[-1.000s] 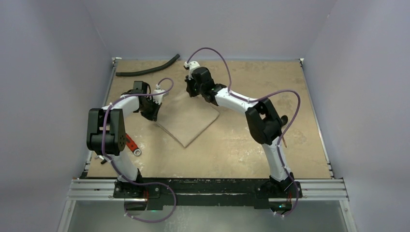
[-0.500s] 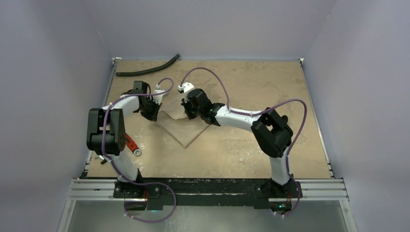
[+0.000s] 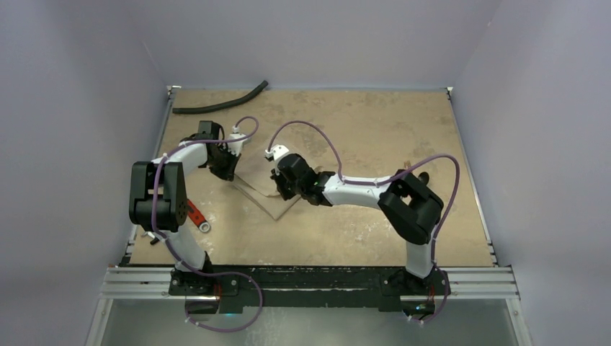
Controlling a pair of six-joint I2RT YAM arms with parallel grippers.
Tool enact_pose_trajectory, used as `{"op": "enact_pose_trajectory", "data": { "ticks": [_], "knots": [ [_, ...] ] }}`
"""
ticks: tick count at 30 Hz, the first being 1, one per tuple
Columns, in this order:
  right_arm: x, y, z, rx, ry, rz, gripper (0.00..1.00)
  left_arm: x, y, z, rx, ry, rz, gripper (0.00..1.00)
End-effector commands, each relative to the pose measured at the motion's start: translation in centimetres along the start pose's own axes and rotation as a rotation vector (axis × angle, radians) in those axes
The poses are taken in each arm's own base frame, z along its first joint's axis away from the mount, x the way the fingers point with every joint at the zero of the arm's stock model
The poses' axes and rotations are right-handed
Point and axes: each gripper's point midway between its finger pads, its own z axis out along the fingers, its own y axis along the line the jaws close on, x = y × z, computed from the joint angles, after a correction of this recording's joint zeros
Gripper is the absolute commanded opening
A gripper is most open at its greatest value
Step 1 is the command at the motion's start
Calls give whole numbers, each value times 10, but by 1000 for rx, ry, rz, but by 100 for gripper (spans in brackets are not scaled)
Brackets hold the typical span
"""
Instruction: Fold the napkin into a case and place the utensils inside
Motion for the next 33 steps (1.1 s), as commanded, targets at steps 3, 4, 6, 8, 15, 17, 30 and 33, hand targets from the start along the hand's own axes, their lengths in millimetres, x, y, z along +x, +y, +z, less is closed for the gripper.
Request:
{"op": "enact_pose_trajectory", "data": {
  "ticks": [3,4,6,8,15,17,30,33],
  "knots": [
    [-22,18,-31,-40,-80,62,0,18,-5,-2,27,62,-11,0],
    [-21,21,-33,-44,-82,65,0,18,-5,-2,28,61,-13,0],
    [-18,26,-35,-52,-79,69,0,18,-6,-2,31,61,-14,0],
    [-14,31,-35,-59,-73,70,0,18,-5,-2,30,61,-15,0],
    [8,47,-33,-89,-31,65,0,18,-6,-3,32,64,-14,0],
    [15,48,-32,-88,-17,64,0,19,-6,-2,32,66,-15,0],
    [51,62,-27,-157,77,36,6,19,-6,-4,29,66,-12,0],
    [61,64,-24,-163,108,37,18,18,-6,-6,27,67,-9,0]
  ]
}}
